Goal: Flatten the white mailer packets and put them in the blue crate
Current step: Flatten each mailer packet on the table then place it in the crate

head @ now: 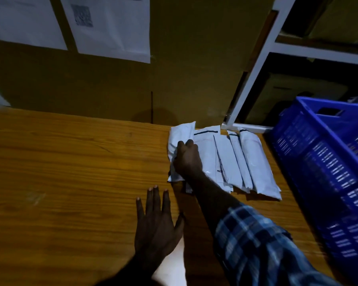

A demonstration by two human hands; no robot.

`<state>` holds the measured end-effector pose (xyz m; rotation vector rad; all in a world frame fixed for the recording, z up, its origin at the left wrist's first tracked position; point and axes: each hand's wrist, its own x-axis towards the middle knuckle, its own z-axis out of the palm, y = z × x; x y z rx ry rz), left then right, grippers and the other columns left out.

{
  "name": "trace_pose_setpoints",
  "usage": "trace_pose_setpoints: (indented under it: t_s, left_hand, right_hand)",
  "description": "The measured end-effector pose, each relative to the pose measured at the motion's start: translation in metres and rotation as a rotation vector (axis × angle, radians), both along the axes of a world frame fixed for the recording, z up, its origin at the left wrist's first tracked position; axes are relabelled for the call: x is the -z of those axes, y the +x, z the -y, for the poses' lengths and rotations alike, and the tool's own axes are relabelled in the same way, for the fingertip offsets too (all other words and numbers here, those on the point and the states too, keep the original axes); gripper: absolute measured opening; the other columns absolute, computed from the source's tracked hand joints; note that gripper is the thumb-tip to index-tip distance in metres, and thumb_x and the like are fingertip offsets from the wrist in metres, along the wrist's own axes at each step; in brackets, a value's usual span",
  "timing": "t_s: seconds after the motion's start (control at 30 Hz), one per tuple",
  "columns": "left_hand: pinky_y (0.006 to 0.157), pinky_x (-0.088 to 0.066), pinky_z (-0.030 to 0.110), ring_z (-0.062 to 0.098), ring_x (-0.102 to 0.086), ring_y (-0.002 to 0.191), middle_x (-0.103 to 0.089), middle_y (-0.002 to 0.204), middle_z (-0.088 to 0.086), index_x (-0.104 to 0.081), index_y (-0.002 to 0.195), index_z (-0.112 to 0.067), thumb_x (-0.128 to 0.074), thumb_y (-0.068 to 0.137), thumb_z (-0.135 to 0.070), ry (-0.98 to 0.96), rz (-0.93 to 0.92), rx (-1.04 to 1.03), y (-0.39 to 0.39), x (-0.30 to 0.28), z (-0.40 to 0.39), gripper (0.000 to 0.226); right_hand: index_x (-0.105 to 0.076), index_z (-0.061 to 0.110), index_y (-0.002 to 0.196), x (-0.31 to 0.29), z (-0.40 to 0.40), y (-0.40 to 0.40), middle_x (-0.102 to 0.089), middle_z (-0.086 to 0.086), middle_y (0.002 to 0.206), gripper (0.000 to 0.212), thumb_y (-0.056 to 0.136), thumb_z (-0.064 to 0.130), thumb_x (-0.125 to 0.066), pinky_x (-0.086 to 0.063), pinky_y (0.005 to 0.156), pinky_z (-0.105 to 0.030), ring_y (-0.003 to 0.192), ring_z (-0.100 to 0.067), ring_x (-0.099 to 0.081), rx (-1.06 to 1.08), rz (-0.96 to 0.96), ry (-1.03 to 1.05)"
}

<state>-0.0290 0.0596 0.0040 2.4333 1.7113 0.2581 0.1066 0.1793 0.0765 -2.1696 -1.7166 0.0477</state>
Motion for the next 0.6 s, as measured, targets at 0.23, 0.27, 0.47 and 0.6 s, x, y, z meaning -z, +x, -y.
trace_pose_setpoints:
  t_s: [0.23, 0.27, 0.47, 0.6]
  left_hand:
    - [0.121, -0.009, 0.041, 0.025, -0.021, 0.147, -0.022, 0.160, 0.009, -0.021, 0.153, -0.013, -0.013, 0.090, -0.061, -0.005, 0.312, -0.085, -0.006, -0.004, -0.001, 0.079]
    - [0.121, -0.008, 0.038, 0.022, -0.017, 0.148, -0.017, 0.160, 0.005, -0.013, 0.153, -0.017, -0.011, 0.091, -0.061, 0.000, 0.431, -0.103, -0.007, -0.005, 0.000, 0.076]
    - [0.117, -0.015, 0.023, 0.004, -0.015, 0.147, -0.018, 0.158, -0.007, -0.018, 0.149, -0.030, -0.024, 0.094, -0.059, 0.050, 0.943, -0.119, -0.014, -0.016, 0.012, 0.063]
    - [0.118, -0.015, 0.026, 0.012, -0.013, 0.149, -0.016, 0.163, -0.001, -0.023, 0.154, -0.019, -0.026, 0.097, -0.063, 0.085, 0.734, 0.135, -0.008, -0.016, 0.030, 0.072]
  right_hand:
    - [-0.072, 0.005, 0.084, -0.069, 0.059, 0.026, -0.066, -0.011, 0.087, 0.011, 0.077, -0.003, -0.068, -0.038, 0.061, -0.026, 0.077, -0.025, -0.061, -0.211, -0.123, 0.259]
    - [-0.072, 0.006, 0.085, -0.077, 0.078, 0.034, -0.067, -0.009, 0.088, 0.012, 0.077, -0.002, -0.070, -0.039, 0.062, -0.025, 0.076, -0.021, -0.060, -0.243, -0.141, 0.259]
    - [-0.076, 0.014, 0.087, -0.060, 0.178, 0.095, -0.072, 0.000, 0.095, 0.027, 0.071, -0.007, -0.072, -0.048, 0.071, -0.010, 0.085, -0.009, -0.066, -0.471, -0.157, -0.076]
    - [-0.075, 0.021, 0.084, -0.017, 0.202, 0.122, -0.072, 0.004, 0.094, 0.036, 0.055, 0.000, -0.070, -0.055, 0.072, -0.029, 0.087, -0.012, -0.068, -0.530, -0.130, -0.243]
